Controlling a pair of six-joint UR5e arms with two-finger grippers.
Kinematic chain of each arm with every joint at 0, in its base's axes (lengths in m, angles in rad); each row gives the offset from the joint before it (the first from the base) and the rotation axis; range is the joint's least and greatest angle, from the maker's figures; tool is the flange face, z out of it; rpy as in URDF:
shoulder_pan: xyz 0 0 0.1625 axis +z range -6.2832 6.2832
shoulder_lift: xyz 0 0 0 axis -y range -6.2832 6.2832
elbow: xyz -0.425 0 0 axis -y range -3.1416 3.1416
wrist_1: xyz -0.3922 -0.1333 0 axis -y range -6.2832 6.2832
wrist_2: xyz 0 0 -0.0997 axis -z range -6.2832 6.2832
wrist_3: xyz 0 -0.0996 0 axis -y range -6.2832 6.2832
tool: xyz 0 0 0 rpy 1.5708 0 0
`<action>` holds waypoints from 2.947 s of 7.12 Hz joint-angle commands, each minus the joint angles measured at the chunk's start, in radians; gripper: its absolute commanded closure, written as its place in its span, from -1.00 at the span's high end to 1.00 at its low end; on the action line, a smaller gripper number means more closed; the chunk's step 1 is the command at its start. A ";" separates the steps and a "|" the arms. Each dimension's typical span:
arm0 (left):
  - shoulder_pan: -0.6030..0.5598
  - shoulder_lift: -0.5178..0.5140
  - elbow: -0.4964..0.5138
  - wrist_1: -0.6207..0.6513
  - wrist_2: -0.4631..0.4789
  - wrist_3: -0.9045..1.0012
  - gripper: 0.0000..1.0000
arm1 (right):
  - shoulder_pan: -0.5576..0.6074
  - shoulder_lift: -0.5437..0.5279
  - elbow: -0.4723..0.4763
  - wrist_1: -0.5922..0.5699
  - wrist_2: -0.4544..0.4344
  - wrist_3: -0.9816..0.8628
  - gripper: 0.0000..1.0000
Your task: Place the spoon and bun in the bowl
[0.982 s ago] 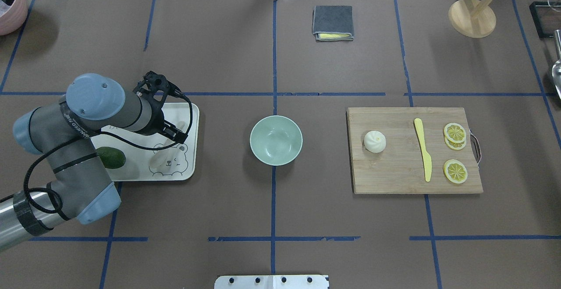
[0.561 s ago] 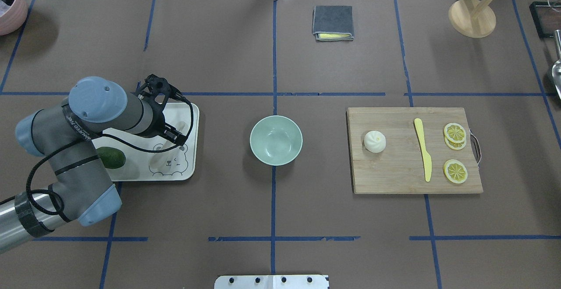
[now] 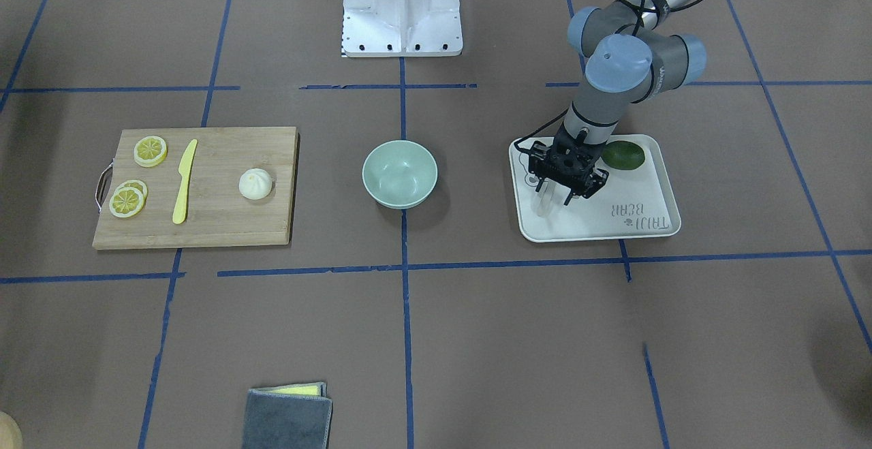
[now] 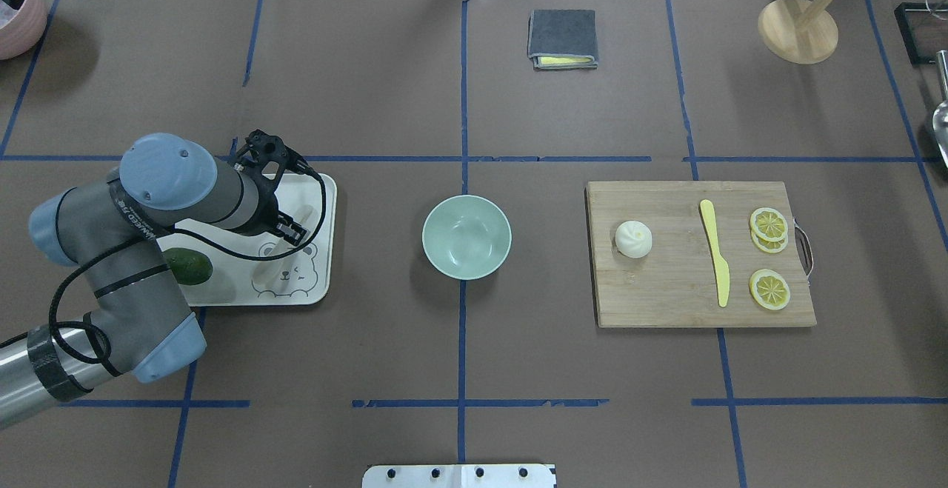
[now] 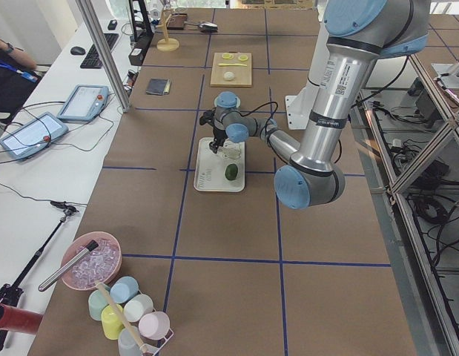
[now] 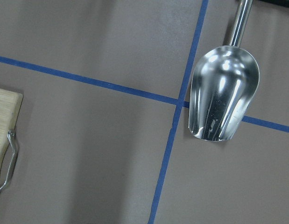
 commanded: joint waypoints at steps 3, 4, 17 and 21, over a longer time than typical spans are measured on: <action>-0.002 -0.001 -0.048 0.018 -0.003 0.000 -1.00 | 0.000 0.000 0.000 0.000 0.000 0.002 1.00; -0.011 -0.015 -0.097 0.110 -0.004 -0.005 -1.00 | 0.000 0.000 0.000 0.000 0.000 0.002 1.00; 0.126 -0.486 0.115 0.431 0.192 -0.874 1.00 | 0.000 0.003 0.000 -0.001 0.000 0.003 1.00; -0.028 -0.256 -0.192 0.445 0.126 -0.274 1.00 | -0.002 0.027 0.013 0.002 -0.009 0.011 1.00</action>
